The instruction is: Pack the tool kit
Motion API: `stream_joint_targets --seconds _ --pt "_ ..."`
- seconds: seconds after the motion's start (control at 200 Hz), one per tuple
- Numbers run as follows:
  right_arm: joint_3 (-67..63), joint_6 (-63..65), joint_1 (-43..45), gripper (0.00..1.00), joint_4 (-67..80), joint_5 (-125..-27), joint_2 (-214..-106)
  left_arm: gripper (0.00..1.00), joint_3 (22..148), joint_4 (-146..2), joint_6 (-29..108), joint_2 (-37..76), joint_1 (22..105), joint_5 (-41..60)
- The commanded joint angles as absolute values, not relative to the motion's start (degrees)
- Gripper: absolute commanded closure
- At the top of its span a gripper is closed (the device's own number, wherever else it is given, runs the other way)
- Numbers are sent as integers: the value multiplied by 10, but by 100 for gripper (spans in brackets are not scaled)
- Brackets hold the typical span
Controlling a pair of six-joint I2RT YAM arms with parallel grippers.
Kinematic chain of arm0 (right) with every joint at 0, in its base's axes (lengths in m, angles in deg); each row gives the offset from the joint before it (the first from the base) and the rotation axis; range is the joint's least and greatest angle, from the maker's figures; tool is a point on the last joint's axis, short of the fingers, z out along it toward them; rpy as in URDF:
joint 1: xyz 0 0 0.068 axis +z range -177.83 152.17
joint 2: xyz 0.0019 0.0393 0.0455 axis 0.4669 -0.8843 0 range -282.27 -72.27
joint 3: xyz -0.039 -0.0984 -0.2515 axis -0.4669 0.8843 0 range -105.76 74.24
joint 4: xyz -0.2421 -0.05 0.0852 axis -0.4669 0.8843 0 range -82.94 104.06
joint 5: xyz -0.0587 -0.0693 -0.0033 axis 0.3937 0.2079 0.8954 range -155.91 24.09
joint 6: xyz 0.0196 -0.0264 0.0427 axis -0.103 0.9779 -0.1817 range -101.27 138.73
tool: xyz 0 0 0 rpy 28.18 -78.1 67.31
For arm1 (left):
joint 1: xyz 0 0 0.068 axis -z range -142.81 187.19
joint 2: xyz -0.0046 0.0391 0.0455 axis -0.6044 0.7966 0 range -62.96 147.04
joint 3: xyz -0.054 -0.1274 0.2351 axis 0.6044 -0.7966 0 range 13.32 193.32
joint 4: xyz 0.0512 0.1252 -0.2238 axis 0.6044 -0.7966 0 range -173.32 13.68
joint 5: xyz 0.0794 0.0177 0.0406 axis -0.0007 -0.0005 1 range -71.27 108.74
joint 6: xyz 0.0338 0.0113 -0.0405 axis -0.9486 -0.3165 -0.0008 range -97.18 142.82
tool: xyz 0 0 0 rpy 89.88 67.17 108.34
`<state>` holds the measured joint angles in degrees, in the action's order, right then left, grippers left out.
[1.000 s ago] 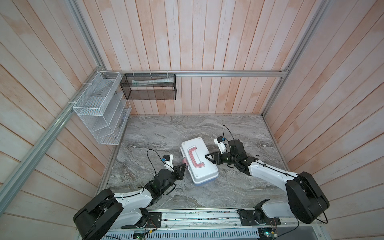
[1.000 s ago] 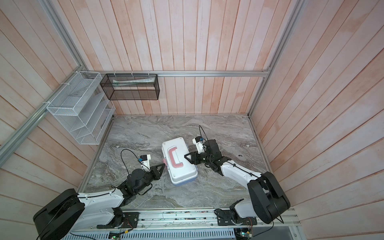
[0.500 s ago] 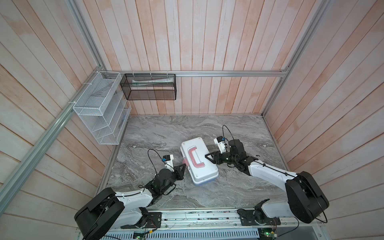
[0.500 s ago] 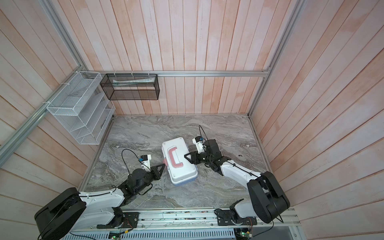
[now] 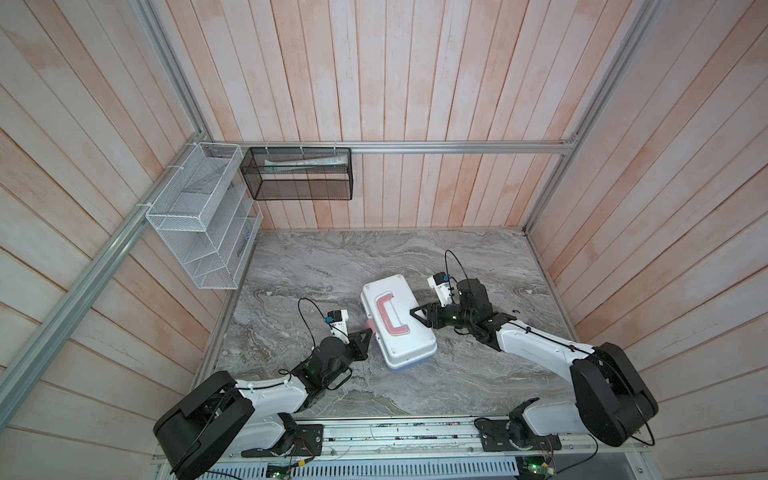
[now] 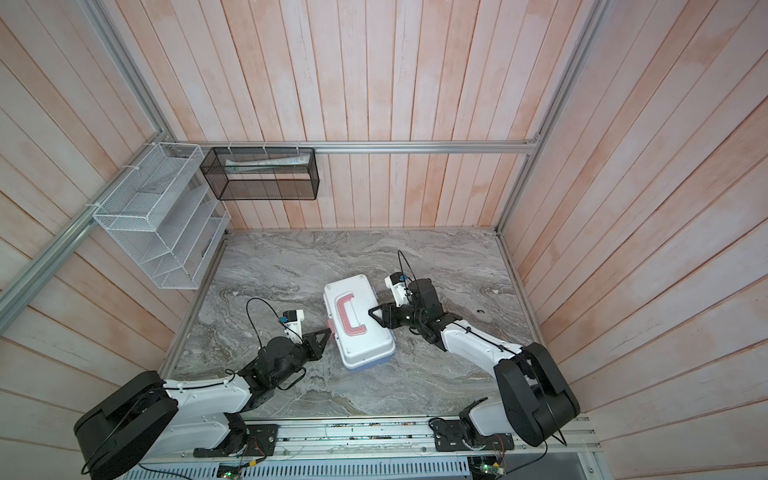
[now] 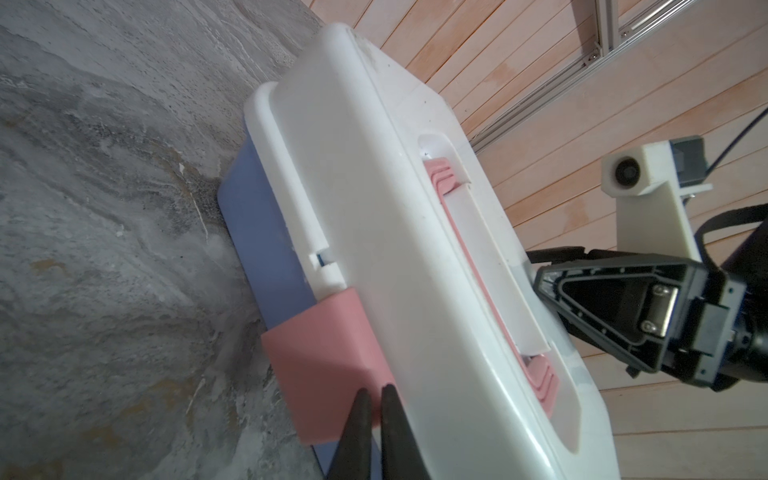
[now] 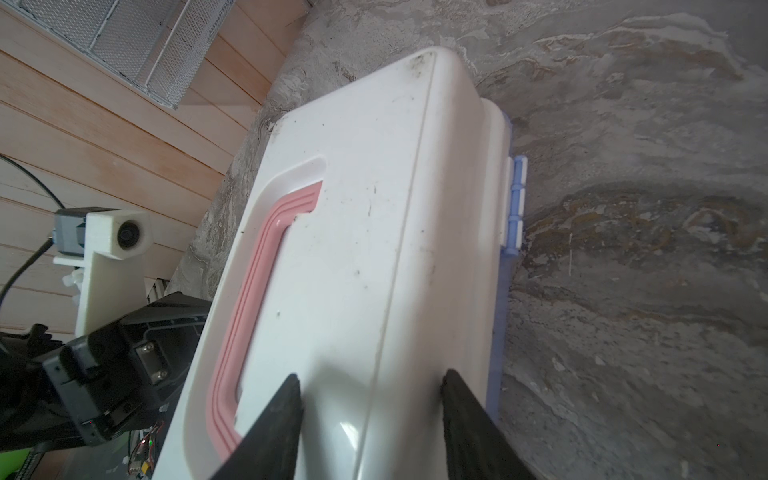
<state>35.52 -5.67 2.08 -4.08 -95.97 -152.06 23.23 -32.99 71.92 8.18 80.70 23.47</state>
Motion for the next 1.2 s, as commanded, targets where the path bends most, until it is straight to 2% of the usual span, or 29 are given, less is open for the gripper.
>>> stream_joint_targets --seconds 0.0,0.42,0.85,0.925,1.075,1.195 --pt "359 -55 37 49 -1 -1006 -1538 90 247 -319 712 88 804 228" --pt "358 -54 37 50 1 -1001 -1533 91 254 -350 710 79 804 239" --pt "349 -47 34 50 8 -992 -1529 92 285 -617 691 -44 792 314" --pt "349 -47 34 50 7 -991 -1528 92 293 -629 680 -37 791 302" --pt "349 -46 34 50 13 -986 -1527 100 329 -640 651 8 791 258" --pt "352 -47 33 50 13 -986 -1525 100 350 -627 634 52 792 237"
